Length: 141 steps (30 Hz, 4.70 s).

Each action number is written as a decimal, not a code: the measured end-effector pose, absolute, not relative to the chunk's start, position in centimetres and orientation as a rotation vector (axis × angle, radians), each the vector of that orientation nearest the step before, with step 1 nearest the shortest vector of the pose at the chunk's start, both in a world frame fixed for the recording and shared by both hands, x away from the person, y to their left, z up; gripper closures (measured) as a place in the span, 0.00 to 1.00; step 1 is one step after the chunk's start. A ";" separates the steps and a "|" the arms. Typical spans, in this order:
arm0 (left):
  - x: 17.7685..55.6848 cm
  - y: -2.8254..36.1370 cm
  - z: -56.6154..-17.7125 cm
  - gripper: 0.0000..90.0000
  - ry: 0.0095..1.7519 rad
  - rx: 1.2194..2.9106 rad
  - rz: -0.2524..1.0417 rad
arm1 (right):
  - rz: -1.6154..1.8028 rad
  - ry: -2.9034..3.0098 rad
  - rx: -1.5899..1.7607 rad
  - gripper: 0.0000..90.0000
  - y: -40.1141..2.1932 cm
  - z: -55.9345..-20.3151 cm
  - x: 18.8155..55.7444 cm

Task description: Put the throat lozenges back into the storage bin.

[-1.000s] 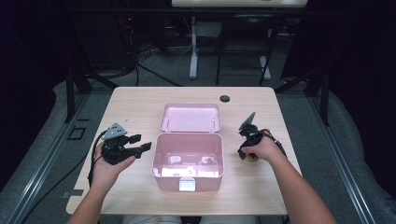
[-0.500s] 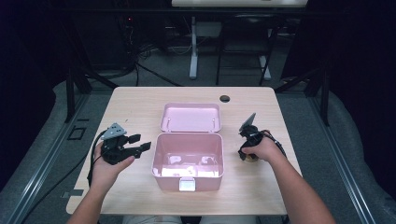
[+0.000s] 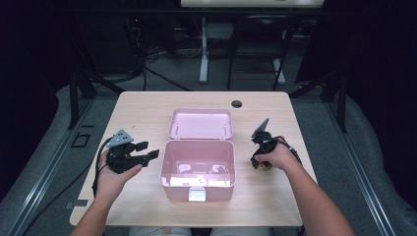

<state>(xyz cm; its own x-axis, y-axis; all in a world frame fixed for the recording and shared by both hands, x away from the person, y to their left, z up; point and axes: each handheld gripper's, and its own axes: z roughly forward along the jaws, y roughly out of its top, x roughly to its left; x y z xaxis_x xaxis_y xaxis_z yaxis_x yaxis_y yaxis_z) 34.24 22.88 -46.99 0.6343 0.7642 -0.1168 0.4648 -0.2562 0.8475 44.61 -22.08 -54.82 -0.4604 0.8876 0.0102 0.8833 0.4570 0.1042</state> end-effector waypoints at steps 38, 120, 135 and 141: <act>34.2 23.1 -46.9 0.47 0.975 1.902 0.397 | 0.160 2.674 1.454 0.22 -20.7 -45.8 43.1; 34.3 23.2 -47.1 0.47 0.981 1.894 0.388 | 0.134 3.085 0.370 0.22 -6.9 -41.1 38.5; 34.3 23.2 -47.1 0.47 0.980 1.897 0.386 | 0.130 3.102 0.230 0.22 -6.1 -42.1 38.2; 34.3 23.2 -47.1 0.47 0.980 1.896 0.385 | 0.111 3.104 0.219 0.22 -6.0 -42.8 38.3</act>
<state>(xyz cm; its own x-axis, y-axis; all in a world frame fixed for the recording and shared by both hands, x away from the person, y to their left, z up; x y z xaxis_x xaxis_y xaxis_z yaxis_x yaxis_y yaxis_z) 34.26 23.22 -47.13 0.6316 0.7642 -0.1307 0.4707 -0.2440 0.8479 38.34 -5.99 -42.82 -0.9897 0.1410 -0.0228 0.1390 0.9876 0.0733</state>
